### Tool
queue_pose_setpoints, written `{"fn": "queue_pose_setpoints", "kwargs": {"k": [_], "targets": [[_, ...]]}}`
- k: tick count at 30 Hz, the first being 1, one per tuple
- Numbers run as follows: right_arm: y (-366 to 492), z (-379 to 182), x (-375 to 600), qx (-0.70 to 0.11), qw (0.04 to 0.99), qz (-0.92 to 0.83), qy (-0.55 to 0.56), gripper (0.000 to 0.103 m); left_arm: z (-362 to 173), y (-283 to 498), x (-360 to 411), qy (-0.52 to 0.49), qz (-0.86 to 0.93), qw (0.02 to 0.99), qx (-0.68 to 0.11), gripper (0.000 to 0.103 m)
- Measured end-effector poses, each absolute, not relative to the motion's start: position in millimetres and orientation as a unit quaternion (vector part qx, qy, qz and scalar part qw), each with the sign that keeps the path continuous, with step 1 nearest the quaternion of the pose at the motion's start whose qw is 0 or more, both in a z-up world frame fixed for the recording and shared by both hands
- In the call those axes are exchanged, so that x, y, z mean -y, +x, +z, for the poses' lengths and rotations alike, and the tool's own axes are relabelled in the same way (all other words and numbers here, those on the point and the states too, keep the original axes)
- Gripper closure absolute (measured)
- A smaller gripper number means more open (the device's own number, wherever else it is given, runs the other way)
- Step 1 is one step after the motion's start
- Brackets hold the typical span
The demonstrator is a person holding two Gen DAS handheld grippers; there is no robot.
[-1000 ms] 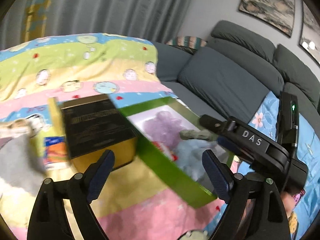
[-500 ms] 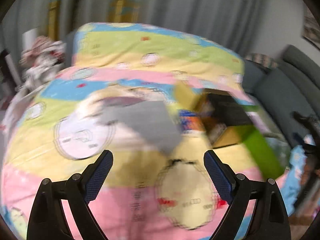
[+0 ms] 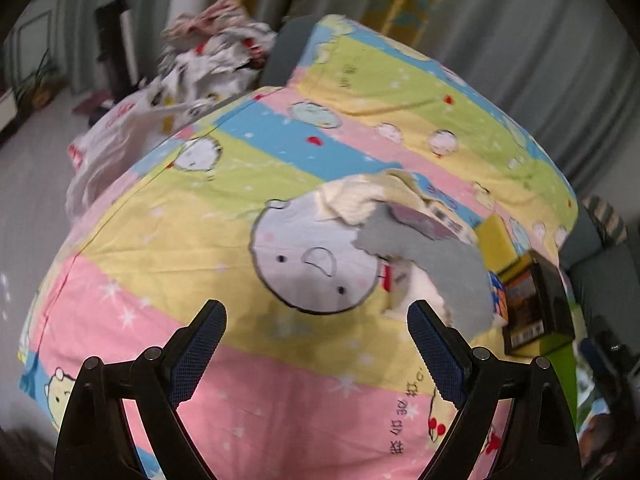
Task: Organize soft objects
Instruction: 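Move the right tool back to the beige fuzzy towel on the bed, then grasp the beige fuzzy towel with the right gripper and lift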
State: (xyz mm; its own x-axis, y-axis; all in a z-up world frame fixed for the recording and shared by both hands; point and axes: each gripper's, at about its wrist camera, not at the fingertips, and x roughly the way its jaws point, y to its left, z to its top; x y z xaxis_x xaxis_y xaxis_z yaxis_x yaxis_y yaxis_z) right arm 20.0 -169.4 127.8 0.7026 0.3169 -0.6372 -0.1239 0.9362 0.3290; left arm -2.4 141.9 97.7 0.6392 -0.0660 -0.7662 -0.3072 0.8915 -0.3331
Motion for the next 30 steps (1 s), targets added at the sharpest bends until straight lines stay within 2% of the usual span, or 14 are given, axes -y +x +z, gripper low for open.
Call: {"fn": "queue_pose_setpoints", "kwargs": {"k": [9, 16, 18, 20, 23, 30], "targets": [[140.8, 118.4, 29.9, -0.452, 0.874, 0.169, 0.061, 0.008, 100.7, -5.2, -173.9, -0.253, 0.079, 0.871, -0.413, 0.011], [224.3, 63.2, -51.1, -0.531, 0.836, 0.134, -0.040, 0.009, 98.2, -2.3, -186.3, -0.266, 0.075, 0.867, -0.416, 0.011], [239.3, 42.6, -59.8, -0.560, 0.817, 0.133, -0.046, 0.021, 97.7, -0.9, -186.3, -0.267, 0.073, 0.866, -0.417, 0.011], [249.1, 29.5, -54.7, -0.574, 0.812, 0.101, -0.034, 0.060, 97.2, -0.2, -184.5, -0.262, 0.073, 0.867, -0.418, 0.011], [251.7, 39.8, -44.1, -0.550, 0.828, 0.111, -0.001, 0.080, 97.2, 0.7, -180.6, -0.251, 0.067, 0.869, -0.421, 0.011], [225.3, 119.6, -7.5, -0.459, 0.875, 0.148, 0.048, 0.082, 97.2, 2.2, -173.7, -0.246, 0.059, 0.869, -0.425, 0.011]]}}
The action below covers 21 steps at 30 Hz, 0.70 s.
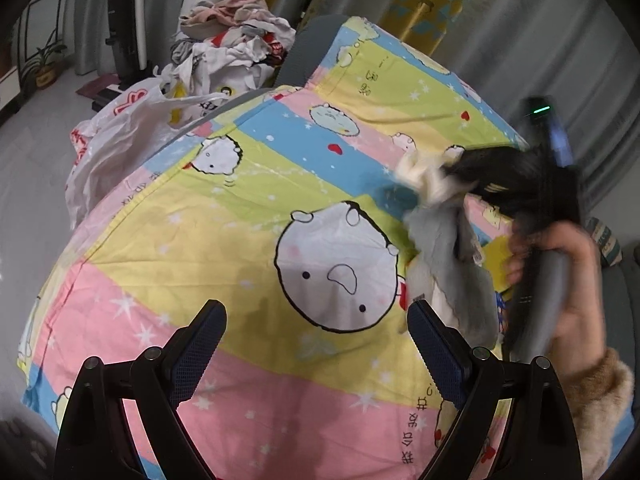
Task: Organize soft objects
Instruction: 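Grasp the beige fuzzy towel with the right gripper and lift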
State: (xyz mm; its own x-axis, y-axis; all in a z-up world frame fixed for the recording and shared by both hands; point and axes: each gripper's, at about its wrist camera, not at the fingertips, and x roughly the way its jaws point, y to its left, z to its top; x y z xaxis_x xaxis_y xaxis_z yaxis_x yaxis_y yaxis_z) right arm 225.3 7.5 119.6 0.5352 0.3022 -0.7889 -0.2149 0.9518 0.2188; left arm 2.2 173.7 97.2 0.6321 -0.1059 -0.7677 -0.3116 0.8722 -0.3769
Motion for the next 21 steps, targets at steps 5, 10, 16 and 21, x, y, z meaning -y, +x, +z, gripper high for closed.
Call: {"fn": "queue_pose_setpoints", "kwargs": {"k": [5, 10, 16, 21], "targets": [[186.5, 180.8, 25.2, -0.403, 0.894, 0.176, 0.092, 0.082, 101.1, -1.1, -167.3, -0.233, 0.058, 0.875, -0.419, 0.011], [136.3, 233.4, 52.6, -0.344, 0.915, 0.187, 0.093, 0.082, 100.5, -1.4, -163.5, -0.232, 0.058, 0.875, -0.421, 0.011], [70.4, 267.4, 95.5, -0.315, 0.919, 0.213, 0.106, 0.082, 100.4, -3.5, -155.5, -0.219, 0.054, 0.877, -0.424, 0.011], [20.3, 230.3, 131.9, -0.347, 0.900, 0.230, 0.133, 0.080, 98.4, -5.2, -144.2, -0.215, 0.038, 0.875, -0.431, 0.011]]}}
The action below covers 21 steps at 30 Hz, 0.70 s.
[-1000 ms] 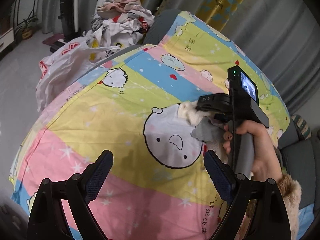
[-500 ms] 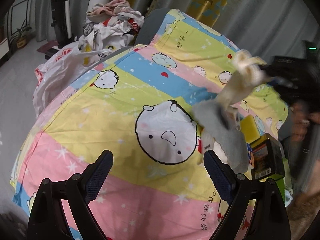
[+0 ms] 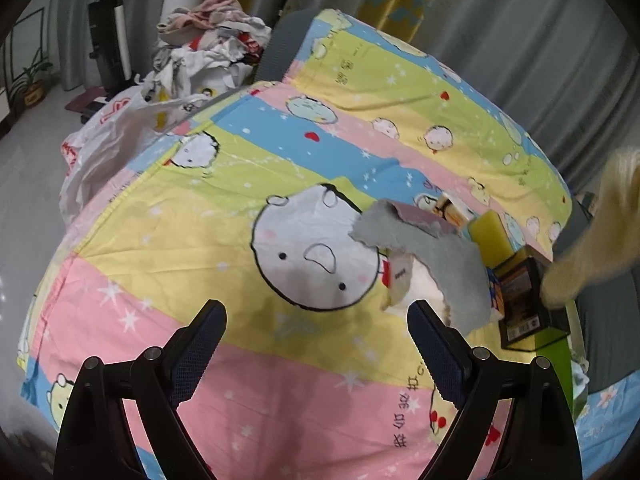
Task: Organize soft objects
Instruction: 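Grasp the beige fuzzy towel with the right gripper and lift, then carry the beige towel into the box and open the right gripper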
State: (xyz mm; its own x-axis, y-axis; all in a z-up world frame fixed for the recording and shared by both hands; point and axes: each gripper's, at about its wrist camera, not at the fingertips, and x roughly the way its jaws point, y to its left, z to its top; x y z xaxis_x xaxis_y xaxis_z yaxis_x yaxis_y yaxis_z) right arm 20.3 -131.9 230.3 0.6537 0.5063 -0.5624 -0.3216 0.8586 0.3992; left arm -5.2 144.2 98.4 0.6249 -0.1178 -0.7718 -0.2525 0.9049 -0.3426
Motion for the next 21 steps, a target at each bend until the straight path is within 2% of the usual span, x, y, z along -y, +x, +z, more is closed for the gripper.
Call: {"fn": "queue_pose_setpoints", "kwargs": {"k": [8, 15, 17, 18, 20, 21], "targets": [[6.2, 98.3, 153.1, -0.461, 0.840, 0.207, 0.198, 0.078, 90.8, -4.2, -113.2, -0.200, 0.005, 0.868, -0.454, 0.011], [40.9, 24.4, 167.0, -0.520, 0.819, 0.148, 0.190, 0.073, 76.8, 0.2, -65.0, -0.165, -0.042, 0.867, -0.469, 0.011], [40.3, 18.2, 171.5, -0.530, 0.804, 0.166, 0.215, 0.061, 72.4, 1.6, -48.9, -0.162, -0.063, 0.865, -0.470, 0.011], [39.1, 21.4, 174.6, -0.529, 0.802, 0.168, 0.220, 0.058, 70.8, 1.5, -40.6, -0.162, -0.077, 0.866, -0.468, 0.011], [33.5, 32.9, 180.7, -0.517, 0.811, 0.163, 0.219, 0.042, 68.9, 1.8, -23.2, -0.152, -0.106, 0.866, -0.465, 0.011], [30.3, 39.1, 184.4, -0.510, 0.817, 0.158, 0.217, 0.037, 68.3, 1.6, -15.2, -0.144, -0.116, 0.867, -0.463, 0.011]]}}
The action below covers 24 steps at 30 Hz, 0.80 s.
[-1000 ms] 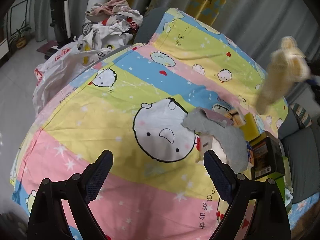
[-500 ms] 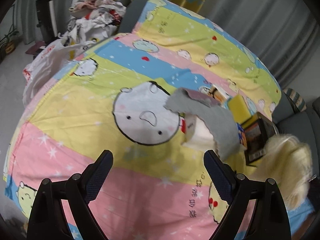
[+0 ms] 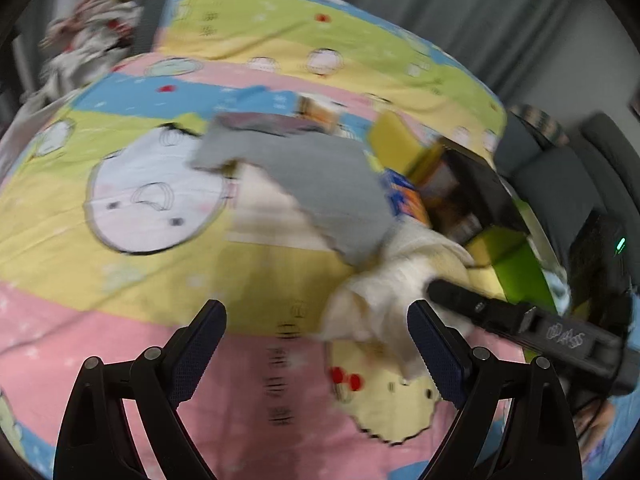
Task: Organize soft objects
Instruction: 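Carry the beige towel into the box and open the right gripper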
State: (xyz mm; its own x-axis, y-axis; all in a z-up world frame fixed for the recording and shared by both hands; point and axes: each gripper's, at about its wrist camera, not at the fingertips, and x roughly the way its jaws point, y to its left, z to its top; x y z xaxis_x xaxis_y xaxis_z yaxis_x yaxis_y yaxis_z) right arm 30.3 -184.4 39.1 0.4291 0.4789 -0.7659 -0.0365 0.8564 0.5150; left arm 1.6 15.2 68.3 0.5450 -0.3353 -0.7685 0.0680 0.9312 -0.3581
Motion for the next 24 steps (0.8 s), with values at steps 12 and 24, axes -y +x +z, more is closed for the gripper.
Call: {"fn": "queue_pose_setpoints", "kwargs": {"k": [12, 24], "targets": [[45.9, 9.2, 218.5, -0.522, 0.773, 0.163, 0.322, 0.018, 32.5, 17.3, 39.1, -0.150, -0.170, 0.846, -0.483, 0.028], [46.8, 13.8, 198.3, -0.522, 0.761, 0.194, 0.332, 0.061, 47.2, 6.8, 64.7, -0.130, -0.194, 0.873, -0.428, 0.040]]}}
